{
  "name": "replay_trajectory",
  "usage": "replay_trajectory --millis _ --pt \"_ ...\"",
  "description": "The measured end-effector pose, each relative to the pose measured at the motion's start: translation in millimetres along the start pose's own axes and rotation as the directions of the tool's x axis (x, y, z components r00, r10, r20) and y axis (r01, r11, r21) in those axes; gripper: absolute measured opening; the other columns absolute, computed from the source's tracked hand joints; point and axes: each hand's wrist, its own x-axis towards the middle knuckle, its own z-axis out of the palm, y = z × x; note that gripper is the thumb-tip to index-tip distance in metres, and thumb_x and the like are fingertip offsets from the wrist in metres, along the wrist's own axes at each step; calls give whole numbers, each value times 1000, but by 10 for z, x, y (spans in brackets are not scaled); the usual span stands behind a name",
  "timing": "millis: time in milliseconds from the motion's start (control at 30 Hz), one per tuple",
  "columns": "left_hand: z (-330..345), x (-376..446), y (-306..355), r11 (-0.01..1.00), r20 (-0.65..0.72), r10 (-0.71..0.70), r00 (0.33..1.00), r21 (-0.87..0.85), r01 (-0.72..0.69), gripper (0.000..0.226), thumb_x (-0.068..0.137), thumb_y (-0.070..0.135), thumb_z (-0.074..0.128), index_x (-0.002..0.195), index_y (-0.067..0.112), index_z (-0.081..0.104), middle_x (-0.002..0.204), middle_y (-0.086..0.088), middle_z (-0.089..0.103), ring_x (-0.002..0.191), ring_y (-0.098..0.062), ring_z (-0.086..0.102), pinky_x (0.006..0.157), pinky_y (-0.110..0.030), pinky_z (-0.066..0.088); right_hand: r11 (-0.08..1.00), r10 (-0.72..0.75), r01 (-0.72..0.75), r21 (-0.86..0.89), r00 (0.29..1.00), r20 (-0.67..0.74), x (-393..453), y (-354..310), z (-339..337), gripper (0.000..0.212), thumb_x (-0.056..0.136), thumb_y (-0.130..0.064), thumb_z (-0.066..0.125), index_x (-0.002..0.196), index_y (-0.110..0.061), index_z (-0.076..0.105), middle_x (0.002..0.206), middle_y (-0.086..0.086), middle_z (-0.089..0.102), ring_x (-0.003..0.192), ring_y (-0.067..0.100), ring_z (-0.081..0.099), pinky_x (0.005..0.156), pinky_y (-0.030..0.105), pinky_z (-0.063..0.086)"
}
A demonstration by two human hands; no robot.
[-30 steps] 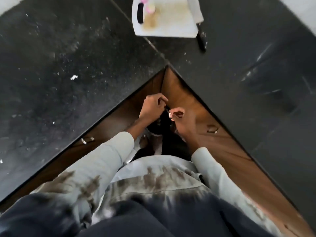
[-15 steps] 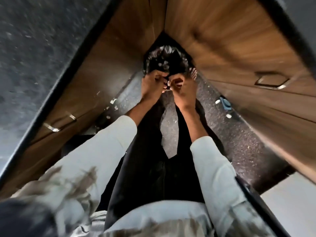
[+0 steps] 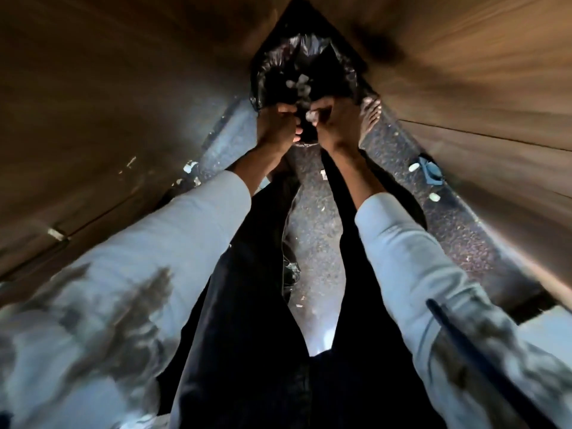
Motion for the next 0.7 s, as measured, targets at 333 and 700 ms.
replay_trajectory --millis 333,700 --pt "-130 125 -62 978 55 -45 997 206 33 52 90 14 52 141 7 64 131 -16 73 123 -34 70 100 -45 61 982 -85 89 -165 996 35 319 222 40 47 80 -11 48 117 -8 77 118 15 75 115 37 68 102 41 49" --pt "-378 -853 662 941 54 52 997 332 -68 40 107 10 52 146 5 61 151 -19 60 141 -32 56 115 -37 47 976 -157 150 -157 987 -34 -87 -314 -681 31 79 -9 59 98 -11 84 98 8 81 99 22 76 92 17 52"
